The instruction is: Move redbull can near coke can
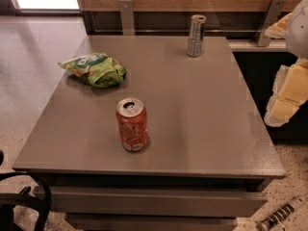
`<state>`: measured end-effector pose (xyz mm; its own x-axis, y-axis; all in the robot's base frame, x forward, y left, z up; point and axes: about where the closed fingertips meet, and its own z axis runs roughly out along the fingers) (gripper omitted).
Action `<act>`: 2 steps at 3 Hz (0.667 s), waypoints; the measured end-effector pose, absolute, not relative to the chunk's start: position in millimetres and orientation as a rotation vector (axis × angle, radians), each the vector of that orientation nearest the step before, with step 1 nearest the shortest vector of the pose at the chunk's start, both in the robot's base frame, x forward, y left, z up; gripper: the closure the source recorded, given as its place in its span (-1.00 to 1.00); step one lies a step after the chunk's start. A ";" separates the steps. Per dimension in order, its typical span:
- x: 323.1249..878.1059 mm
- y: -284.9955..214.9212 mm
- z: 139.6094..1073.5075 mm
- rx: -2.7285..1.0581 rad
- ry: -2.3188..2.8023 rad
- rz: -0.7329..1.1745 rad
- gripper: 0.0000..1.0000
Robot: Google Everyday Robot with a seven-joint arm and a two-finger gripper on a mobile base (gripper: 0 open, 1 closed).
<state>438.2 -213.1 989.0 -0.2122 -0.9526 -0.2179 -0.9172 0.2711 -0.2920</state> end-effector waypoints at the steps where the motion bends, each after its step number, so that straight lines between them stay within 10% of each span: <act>1: 438.2 -213.1 989.0 -1.701 2.197 -0.140 -1.00; 2: 461.4 -231.8 992.6 -1.565 2.200 -0.127 -1.00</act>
Offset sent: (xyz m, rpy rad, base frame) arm 0.0701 -0.0589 0.0073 0.2001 -0.1411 -0.2141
